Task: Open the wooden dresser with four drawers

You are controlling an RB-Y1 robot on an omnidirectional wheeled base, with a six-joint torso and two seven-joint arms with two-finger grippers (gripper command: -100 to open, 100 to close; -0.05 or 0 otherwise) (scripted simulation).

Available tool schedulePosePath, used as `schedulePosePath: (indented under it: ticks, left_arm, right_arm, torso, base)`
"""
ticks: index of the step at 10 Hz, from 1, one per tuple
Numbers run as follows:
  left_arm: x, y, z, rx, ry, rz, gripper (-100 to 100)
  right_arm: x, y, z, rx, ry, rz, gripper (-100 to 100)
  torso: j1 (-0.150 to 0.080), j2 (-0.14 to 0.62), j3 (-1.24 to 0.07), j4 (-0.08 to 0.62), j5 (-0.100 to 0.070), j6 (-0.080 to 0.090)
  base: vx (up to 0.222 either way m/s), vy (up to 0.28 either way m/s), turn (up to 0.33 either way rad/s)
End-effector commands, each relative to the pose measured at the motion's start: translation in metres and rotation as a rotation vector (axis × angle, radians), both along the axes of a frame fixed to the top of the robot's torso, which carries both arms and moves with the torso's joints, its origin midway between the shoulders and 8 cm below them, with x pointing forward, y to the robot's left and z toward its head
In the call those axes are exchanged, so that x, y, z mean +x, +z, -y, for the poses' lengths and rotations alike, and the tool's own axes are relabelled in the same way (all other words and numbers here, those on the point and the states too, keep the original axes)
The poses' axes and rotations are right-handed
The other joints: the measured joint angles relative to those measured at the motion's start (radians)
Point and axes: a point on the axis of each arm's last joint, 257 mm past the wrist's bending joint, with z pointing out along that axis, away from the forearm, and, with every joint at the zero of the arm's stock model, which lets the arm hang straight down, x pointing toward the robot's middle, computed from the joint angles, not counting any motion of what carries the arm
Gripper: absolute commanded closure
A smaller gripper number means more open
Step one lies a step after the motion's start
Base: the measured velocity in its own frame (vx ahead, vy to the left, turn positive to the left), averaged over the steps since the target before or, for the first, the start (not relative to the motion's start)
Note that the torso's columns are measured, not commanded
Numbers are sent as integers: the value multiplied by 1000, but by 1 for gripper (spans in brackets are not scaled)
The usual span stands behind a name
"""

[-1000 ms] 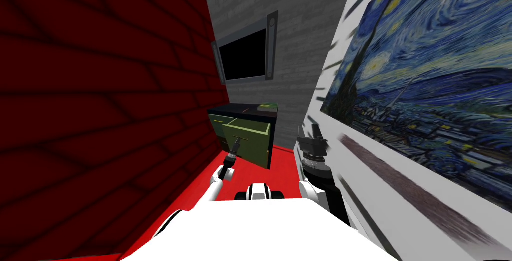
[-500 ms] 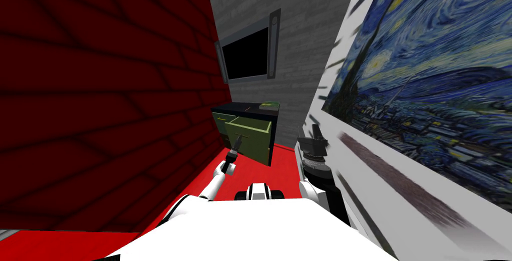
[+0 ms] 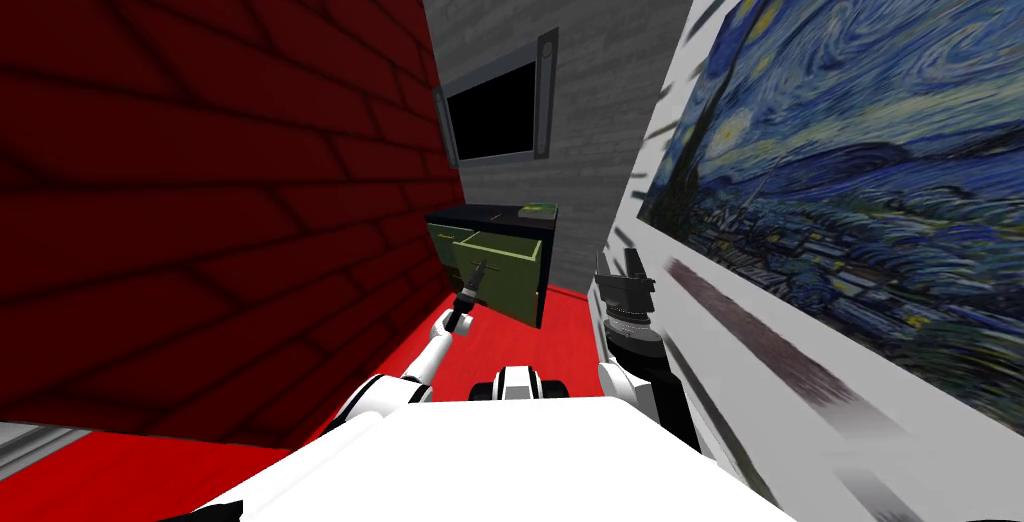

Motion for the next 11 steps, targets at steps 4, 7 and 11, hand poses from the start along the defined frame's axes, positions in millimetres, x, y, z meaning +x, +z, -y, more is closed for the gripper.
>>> schedulePosePath:
  ticks: [4, 7, 11]
  left_arm:
    - [15, 21, 0, -3, -3, 15, -100]
    - [13, 3, 1, -1, 1, -26, 0]
    - [13, -4, -1, 0, 5, -41, 0]
  right_arm:
    - [0, 0, 0, 0, 0, 0, 0]
    - [0, 0, 0, 0, 0, 0, 0]
    - [0, 0, 0, 0, 0, 0, 0]
  torso:
    - [1, 5, 4, 4, -1, -2]
    - [0, 2, 2, 0, 0, 0]
    - [0, -2, -1, -4, 1, 1]
  base:
    - [-20, 1, -1]
    - [0, 0, 0]
    - [0, 0, 0]
